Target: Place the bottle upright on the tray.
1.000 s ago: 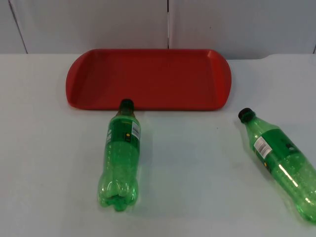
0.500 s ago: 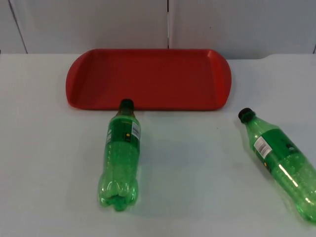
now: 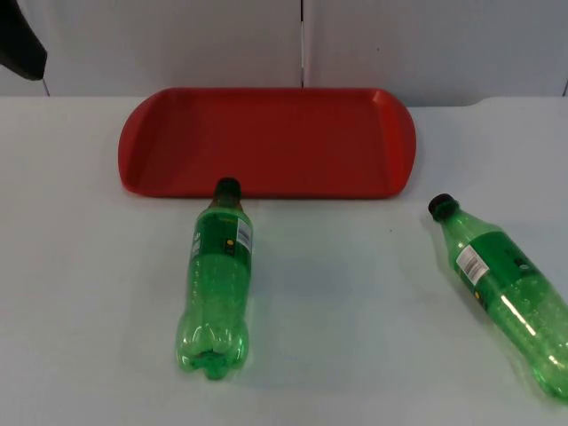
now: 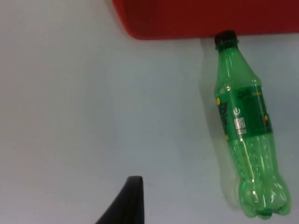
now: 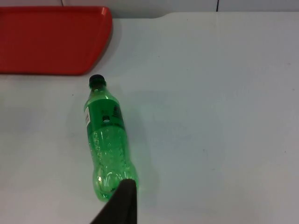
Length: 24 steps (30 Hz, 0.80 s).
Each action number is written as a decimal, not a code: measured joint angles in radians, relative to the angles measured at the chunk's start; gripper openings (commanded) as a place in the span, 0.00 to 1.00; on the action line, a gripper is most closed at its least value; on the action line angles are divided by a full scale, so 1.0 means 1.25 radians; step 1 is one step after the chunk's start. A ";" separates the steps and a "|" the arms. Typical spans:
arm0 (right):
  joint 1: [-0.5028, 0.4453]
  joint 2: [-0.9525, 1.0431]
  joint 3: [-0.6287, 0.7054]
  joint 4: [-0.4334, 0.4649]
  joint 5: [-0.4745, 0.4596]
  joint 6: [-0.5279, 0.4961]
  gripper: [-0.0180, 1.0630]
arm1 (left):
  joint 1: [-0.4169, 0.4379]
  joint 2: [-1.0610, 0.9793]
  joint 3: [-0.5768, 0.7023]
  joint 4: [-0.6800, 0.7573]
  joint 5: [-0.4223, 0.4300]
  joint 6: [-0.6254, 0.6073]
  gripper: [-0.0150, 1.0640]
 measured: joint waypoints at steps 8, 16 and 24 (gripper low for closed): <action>0.000 0.000 0.000 0.000 0.000 0.000 0.99 | -0.009 0.111 -0.070 -0.016 -0.002 0.008 0.94; 0.000 0.000 0.000 0.000 0.000 0.000 0.99 | -0.078 0.219 -0.136 -0.009 -0.002 -0.003 0.94; 0.000 0.000 0.000 0.000 0.000 0.000 0.99 | -0.191 0.359 -0.213 0.067 -0.004 -0.114 0.94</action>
